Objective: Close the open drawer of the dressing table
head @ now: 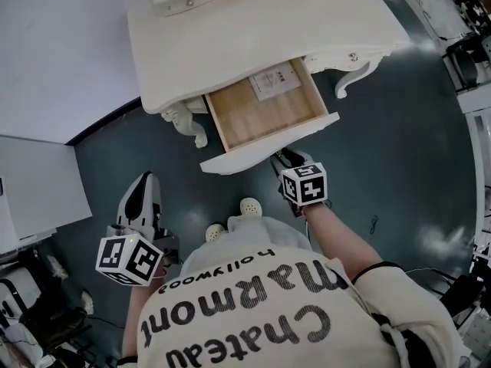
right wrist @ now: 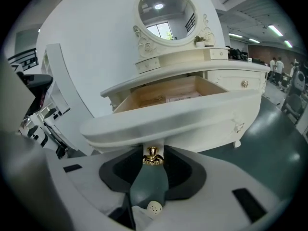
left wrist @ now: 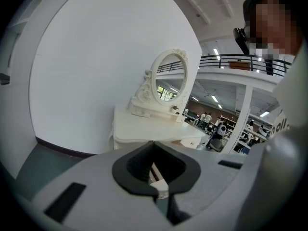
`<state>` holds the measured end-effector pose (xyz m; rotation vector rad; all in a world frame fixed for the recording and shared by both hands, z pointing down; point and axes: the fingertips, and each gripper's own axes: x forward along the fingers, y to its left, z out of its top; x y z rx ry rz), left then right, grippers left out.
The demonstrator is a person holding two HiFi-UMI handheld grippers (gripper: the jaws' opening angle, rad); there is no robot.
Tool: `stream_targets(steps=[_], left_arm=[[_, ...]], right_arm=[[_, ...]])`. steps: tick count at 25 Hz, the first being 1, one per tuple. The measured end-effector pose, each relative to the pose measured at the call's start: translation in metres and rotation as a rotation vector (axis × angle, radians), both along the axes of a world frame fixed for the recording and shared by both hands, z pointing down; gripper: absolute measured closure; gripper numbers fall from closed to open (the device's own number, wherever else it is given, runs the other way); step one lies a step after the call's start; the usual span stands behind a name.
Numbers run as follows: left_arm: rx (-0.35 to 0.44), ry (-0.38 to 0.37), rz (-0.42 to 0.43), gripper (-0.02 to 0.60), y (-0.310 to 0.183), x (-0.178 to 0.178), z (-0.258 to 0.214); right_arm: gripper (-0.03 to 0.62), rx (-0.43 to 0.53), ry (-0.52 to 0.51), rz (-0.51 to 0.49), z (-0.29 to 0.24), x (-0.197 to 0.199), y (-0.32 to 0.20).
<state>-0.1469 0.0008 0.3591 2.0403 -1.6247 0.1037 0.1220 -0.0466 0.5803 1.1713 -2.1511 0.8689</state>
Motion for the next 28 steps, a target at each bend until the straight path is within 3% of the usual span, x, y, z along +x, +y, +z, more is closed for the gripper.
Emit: stream_targets(steps=[28], left_arm=[[0.01, -0.02, -0.089, 0.574, -0.01, -0.009, -0.002]], right_arm=[[0.45, 0.013, 0.056, -0.089, 0.003, -0.026, -0.061]])
